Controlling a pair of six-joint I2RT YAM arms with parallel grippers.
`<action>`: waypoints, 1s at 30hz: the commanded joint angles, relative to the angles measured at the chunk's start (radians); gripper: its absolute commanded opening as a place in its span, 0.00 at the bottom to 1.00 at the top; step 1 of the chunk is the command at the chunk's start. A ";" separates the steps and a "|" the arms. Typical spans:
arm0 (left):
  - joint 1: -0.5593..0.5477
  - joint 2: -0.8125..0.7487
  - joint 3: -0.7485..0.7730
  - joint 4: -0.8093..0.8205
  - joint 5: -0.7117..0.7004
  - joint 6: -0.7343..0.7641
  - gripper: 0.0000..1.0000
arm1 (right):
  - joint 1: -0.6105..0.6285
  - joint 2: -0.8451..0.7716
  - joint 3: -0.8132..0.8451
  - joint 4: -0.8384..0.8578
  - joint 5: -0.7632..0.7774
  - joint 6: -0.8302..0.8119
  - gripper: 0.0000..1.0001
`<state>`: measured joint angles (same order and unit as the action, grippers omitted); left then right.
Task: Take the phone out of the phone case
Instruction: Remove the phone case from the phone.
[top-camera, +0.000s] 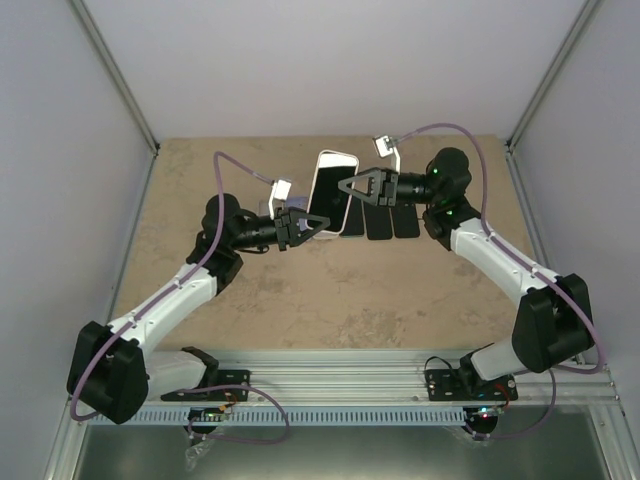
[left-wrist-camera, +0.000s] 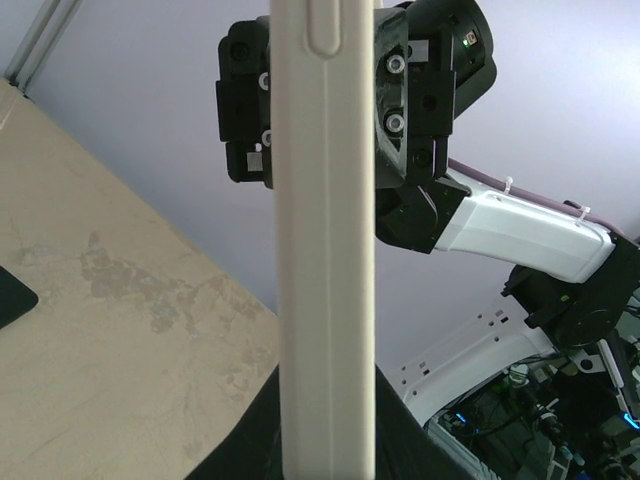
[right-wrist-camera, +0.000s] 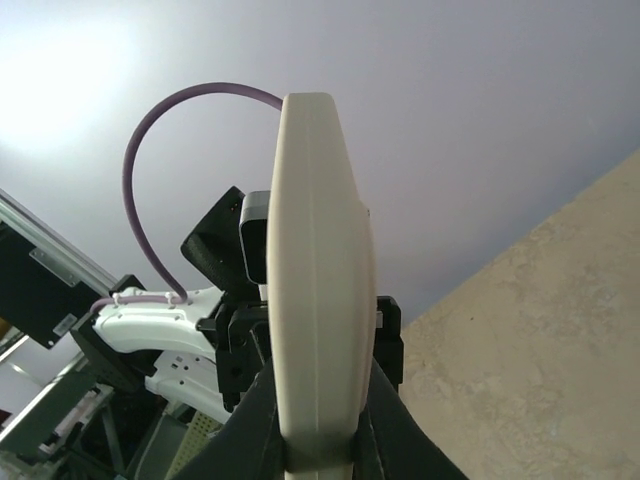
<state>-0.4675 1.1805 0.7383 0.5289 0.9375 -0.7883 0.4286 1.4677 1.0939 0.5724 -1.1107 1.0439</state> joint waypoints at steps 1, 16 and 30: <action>0.003 -0.013 0.056 -0.043 -0.006 0.085 0.07 | -0.001 -0.009 0.033 -0.011 0.011 -0.017 0.03; 0.051 -0.035 0.167 -0.276 0.126 0.284 0.42 | -0.106 -0.095 -0.011 0.052 -0.027 0.007 0.01; 0.061 -0.047 0.134 -0.263 0.087 0.282 0.33 | -0.116 -0.113 -0.024 0.080 -0.041 0.022 0.01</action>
<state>-0.4103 1.1332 0.8890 0.2379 1.0328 -0.5121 0.3164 1.3865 1.0645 0.5915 -1.1500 1.0527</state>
